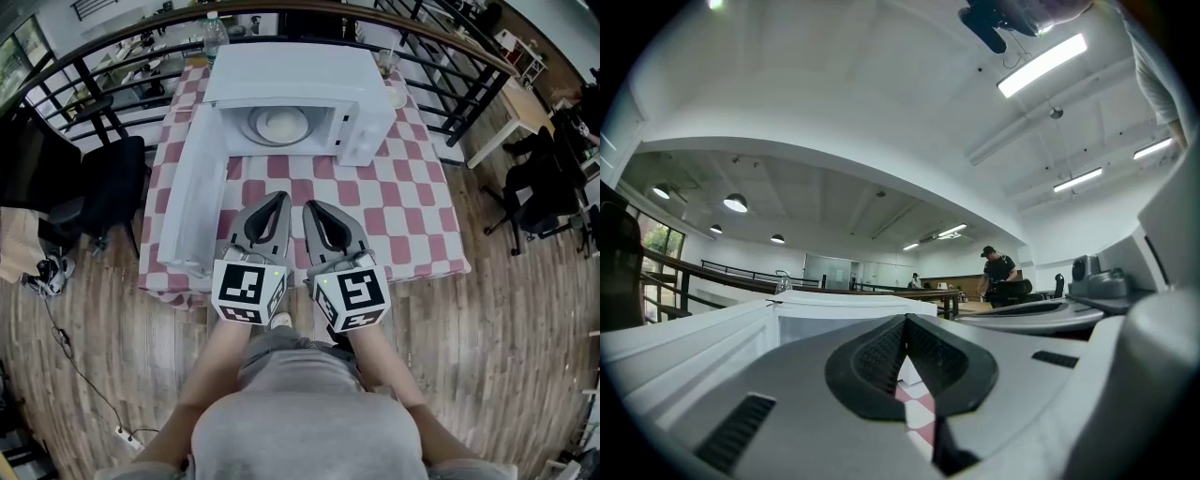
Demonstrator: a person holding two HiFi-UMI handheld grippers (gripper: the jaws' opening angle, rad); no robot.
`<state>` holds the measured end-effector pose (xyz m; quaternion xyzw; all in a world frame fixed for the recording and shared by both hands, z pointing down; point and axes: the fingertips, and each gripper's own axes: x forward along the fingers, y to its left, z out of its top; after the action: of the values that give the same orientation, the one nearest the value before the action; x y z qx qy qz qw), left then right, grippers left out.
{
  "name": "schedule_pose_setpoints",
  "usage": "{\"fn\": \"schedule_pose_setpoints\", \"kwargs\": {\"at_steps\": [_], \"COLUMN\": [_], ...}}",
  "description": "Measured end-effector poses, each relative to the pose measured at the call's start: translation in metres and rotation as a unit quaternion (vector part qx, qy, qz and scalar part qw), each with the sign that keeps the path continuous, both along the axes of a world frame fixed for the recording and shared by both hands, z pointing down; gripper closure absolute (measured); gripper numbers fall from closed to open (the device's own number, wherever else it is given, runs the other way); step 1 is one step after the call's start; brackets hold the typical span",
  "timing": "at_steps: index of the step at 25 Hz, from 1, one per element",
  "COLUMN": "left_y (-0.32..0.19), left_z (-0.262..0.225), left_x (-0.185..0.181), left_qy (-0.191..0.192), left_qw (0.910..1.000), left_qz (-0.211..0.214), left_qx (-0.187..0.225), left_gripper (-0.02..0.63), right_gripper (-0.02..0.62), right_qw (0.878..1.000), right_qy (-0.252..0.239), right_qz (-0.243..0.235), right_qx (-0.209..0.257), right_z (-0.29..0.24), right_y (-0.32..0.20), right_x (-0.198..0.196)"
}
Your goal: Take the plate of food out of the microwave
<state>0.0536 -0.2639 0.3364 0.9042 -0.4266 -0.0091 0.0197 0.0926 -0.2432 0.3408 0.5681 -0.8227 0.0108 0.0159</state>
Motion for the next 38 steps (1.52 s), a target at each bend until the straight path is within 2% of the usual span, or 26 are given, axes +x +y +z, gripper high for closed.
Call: {"fn": "schedule_pose_setpoints", "kwargs": {"at_steps": [10,21,28,29,30,32,38], "left_y": [-0.027,-0.061,-0.087,-0.091,-0.094,-0.101,-0.12], "left_z": [0.008,0.028,0.034,0.035,0.036,0.04,0.046], "left_x": [0.0,0.006,0.005,0.005,0.006,0.008,0.008], "left_qy": [-0.005,-0.01,-0.009,-0.009,-0.008,-0.01,-0.01], "left_qw": [1.0,0.9994,0.9987,0.9986,0.9985,0.9983,0.9981], "left_qz": [-0.004,-0.027,-0.046,-0.048,-0.05,-0.053,-0.055], "left_qx": [-0.006,-0.02,-0.02,-0.02,-0.02,-0.021,-0.025], "left_gripper": [0.606,0.606,0.606,0.606,0.606,0.606,0.606], "right_gripper": [0.568,0.568,0.564,0.537,0.475,0.432,0.42], "right_qw": [1.0,0.998,0.997,0.996,0.995,0.993,0.985], "right_qy": [0.003,-0.045,-0.056,-0.063,-0.071,-0.087,-0.132], "right_qz": [-0.016,-0.031,-0.028,-0.032,-0.036,-0.036,-0.031], "right_qx": [-0.017,-0.022,-0.044,-0.048,-0.054,-0.065,-0.106], "right_z": [0.012,0.03,0.048,0.051,0.053,0.059,0.08], "right_y": [-0.029,-0.071,-0.1,-0.103,-0.107,-0.114,-0.139], "right_x": [-0.004,0.013,0.018,0.017,0.018,0.022,0.032]}}
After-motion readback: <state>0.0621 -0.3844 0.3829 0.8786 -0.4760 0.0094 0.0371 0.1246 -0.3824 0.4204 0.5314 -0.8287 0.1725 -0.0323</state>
